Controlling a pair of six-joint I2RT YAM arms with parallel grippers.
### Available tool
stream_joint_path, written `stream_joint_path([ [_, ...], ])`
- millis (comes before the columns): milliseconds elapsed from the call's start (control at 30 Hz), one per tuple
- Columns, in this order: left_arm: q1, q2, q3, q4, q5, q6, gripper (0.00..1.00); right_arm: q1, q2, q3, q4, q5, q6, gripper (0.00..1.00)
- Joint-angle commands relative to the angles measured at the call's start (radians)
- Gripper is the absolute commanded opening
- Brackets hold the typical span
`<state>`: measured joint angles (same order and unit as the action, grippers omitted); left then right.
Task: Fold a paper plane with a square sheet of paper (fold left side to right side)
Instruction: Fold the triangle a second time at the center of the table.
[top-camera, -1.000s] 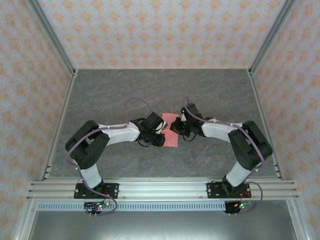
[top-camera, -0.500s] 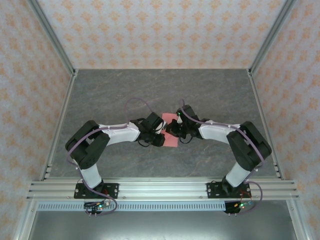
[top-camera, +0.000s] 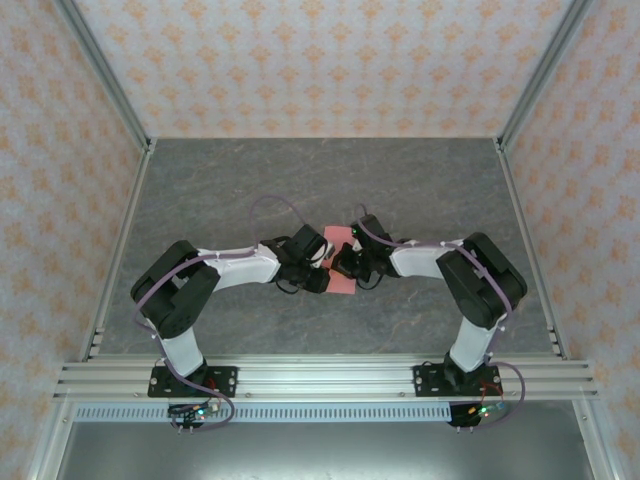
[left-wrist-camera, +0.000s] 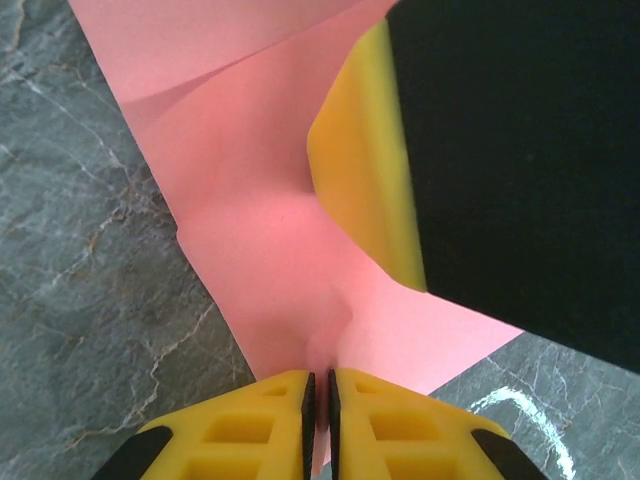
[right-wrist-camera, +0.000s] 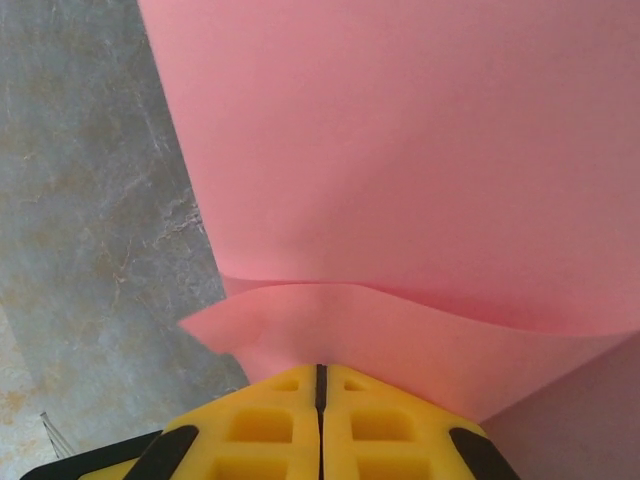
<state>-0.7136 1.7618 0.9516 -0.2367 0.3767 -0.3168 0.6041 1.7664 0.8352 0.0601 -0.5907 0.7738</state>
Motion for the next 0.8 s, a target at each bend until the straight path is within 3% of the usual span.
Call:
stream_joint_path([
  [0,-0.004,0.041,-0.004,-0.007,-0.039,0.0,0.15,0.006,0.013,0.037,-0.061,0.029,-0.017,0.06],
  [767,-0.004,0.062,-0.012,-0.005,-0.042,-0.004,0.15,-0.018,-0.046,0.021,-0.177,0.134,-0.109,0.06],
])
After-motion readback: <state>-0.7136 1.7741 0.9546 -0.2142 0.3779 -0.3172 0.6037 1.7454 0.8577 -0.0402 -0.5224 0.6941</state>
